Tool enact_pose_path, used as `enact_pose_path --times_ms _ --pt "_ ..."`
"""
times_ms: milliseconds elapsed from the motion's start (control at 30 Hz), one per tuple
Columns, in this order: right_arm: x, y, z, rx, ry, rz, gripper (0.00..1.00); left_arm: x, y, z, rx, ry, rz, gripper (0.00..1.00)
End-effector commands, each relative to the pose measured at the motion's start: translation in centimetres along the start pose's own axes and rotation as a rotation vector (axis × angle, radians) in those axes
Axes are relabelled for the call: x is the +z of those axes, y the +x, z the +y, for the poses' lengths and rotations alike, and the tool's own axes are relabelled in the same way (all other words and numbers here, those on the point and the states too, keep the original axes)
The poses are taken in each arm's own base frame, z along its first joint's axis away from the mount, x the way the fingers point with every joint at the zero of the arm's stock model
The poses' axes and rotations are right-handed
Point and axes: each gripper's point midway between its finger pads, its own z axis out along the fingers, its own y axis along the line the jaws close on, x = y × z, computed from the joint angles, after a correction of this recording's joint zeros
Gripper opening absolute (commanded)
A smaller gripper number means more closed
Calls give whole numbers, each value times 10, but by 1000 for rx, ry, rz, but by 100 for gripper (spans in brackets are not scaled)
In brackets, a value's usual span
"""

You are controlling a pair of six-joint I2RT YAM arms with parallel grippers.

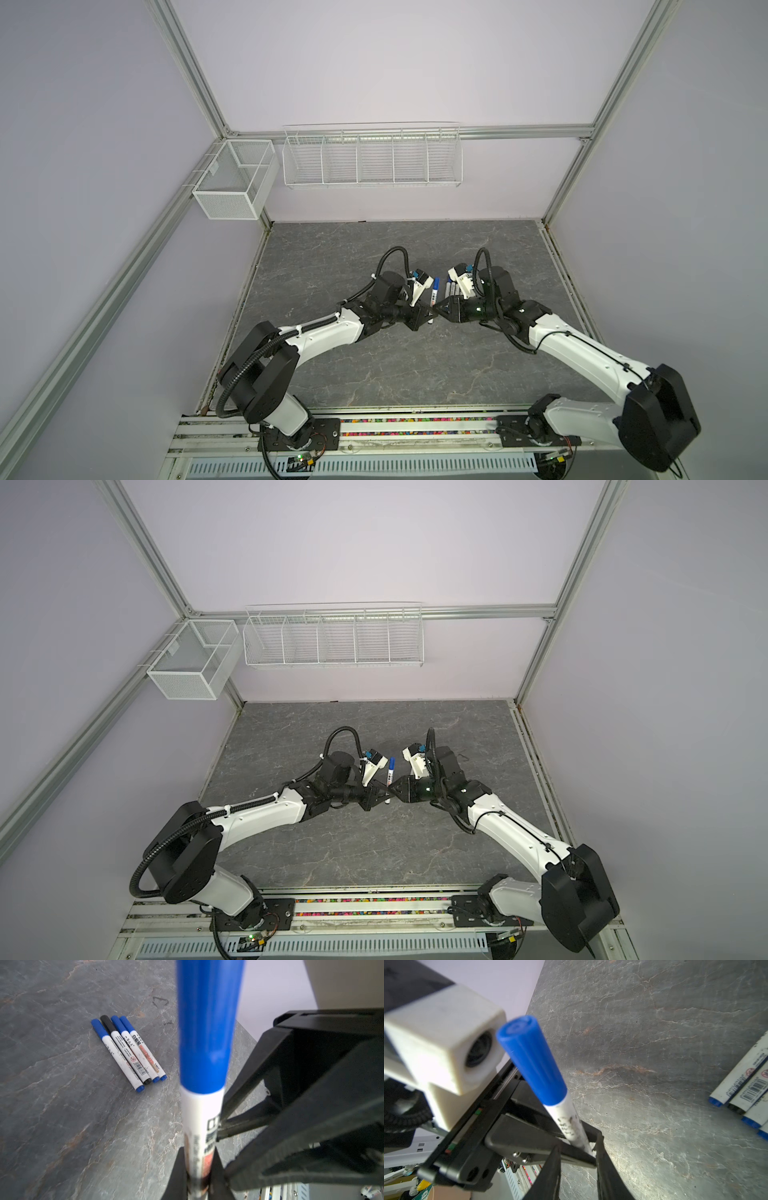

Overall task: Insert the pens into the pen caps
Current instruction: 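Lay the capped marker beside the others with the right gripper while the left withdraws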

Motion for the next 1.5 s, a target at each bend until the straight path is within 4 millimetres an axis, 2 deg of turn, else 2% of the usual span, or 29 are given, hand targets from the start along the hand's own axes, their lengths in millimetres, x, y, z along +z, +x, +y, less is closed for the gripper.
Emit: enact_pose_path --times_ms 0,367,500,700,767,867,933,1000,1067,1200,1267,1300,1367,1467 --pt "-2 -8 6 12 2 -30 32 2 -20 -9 32 40 -69 0" --pt "8 -38 17 31 -44 -131 32 6 -15 -7 27 48 -55 0" --pt "14 -39 9 44 -11 -134 30 5 -15 -8 31 47 -55 0" --pt "20 -35 -12 105 48 -152 15 4 -14 -3 23 15 -63 0" --pt "20 -31 -27 148 104 -150 12 4 -14 5 9 -23 -73 3" --pt "17 -24 -57 215 224 -136 10 3 -13 20 -20 -103 -95 37" --pt "10 -19 -81 281 309 -132 9 1 -12 33 -46 -174 -106 51" --pt "0 -14 -108 359 390 -126 8 -2 -11 44 -72 -236 -108 69" --pt "-12 -10 -133 419 467 -123 8 -8 -10 59 -98 -319 -109 80" --pt "-29 -2 -176 451 598 -66 9 -26 -6 90 -142 -509 -116 88" --pt "-33 1 -194 449 647 -28 9 -44 -1 112 -181 -665 -119 89" --pt "-32 5 -202 453 662 -6 10 -52 1 119 -194 -728 -119 89" --pt "-29 -3 -213 440 672 11 10 -65 6 131 -193 -825 -101 90" --pt "-12 -8 -222 422 653 45 11 -74 12 141 -204 -901 -77 91"
